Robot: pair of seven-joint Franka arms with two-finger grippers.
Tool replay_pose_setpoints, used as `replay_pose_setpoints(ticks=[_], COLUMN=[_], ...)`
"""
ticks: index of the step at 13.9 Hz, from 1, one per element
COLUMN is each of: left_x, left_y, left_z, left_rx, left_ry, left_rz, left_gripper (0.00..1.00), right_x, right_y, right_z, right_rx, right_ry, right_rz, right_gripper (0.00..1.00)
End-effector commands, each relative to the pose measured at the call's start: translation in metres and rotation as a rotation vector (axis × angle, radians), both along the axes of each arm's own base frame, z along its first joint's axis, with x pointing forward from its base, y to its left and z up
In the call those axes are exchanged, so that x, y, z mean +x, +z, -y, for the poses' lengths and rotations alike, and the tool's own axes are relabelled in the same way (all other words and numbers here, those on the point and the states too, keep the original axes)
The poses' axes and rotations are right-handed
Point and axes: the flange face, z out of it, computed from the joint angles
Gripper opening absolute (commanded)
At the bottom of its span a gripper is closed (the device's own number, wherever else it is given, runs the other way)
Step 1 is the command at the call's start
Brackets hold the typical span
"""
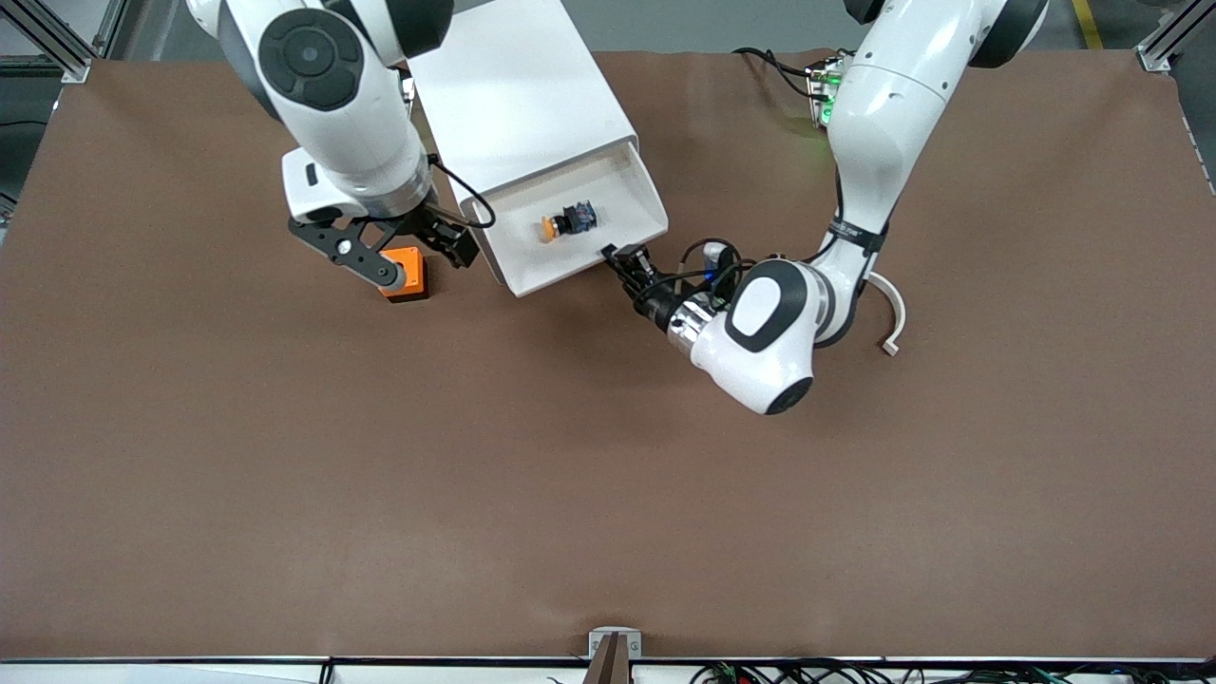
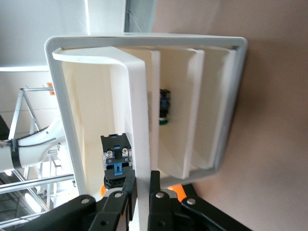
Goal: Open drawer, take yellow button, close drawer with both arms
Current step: 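Pull the drawer open with the left gripper while the right gripper approaches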
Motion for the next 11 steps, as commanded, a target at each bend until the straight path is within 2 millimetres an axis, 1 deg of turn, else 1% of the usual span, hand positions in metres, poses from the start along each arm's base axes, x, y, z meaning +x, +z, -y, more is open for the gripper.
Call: replay_pose_setpoints(ticks=[1, 2, 3, 4, 5, 6, 8, 9, 10, 11], left_x=[0.014, 0.022, 0.027, 0.028, 0.033, 0.042, 0.061, 0.071, 0.074, 0.075], left_y=[0.003, 0.005, 0.006, 0.008, 0.014, 0.020, 0.041, 0.049, 0.049, 0.047], left_z=[-0.013, -0.021, -0.026, -0.028, -0.034, -0.046, -0.058, -0.069, -0.076, -0.082], left_rx=[-0.012, -0.021, -0.028, -0.039, -0.054, -0.054, -0.068, -0.090, -0.114, -0.126], left_ry=[0.014, 0.031, 0.038, 0.032, 0.030, 0.039, 0.046, 0.042, 0.005, -0.049], left_rz=[0.060, 0.079, 0.091, 0.107, 0.136, 0.162, 0.235, 0.290, 0.351, 0.413], left_gripper=[0.10, 0.30, 0.78, 1.00, 1.00, 1.00, 1.00, 1.00, 1.00, 1.00], right_x=[-0.011, -0.016, -0.020, -0.022, -0.023, -0.023, -0.023, -0.026, -0.032, -0.034], right_y=[-0.010, -0.014, -0.022, -0.031, -0.039, -0.049, -0.061, -0.066, -0.072, -0.075], right_z=[-0.039, -0.055, -0.071, -0.083, -0.094, -0.103, -0.114, -0.118, -0.127, -0.130], right_rx=[0.014, 0.019, 0.021, 0.025, 0.030, 0.027, 0.028, 0.022, 0.015, 0.012], right_ry=[-0.125, -0.168, -0.213, -0.257, -0.299, -0.327, -0.362, -0.388, -0.385, -0.381], right_rz=[0.017, 0.035, 0.048, 0.060, 0.072, 0.076, 0.083, 0.081, 0.077, 0.073], right_gripper=[1.00, 1.00, 1.00, 1.00, 1.00, 1.00, 1.00, 1.00, 1.00, 1.00])
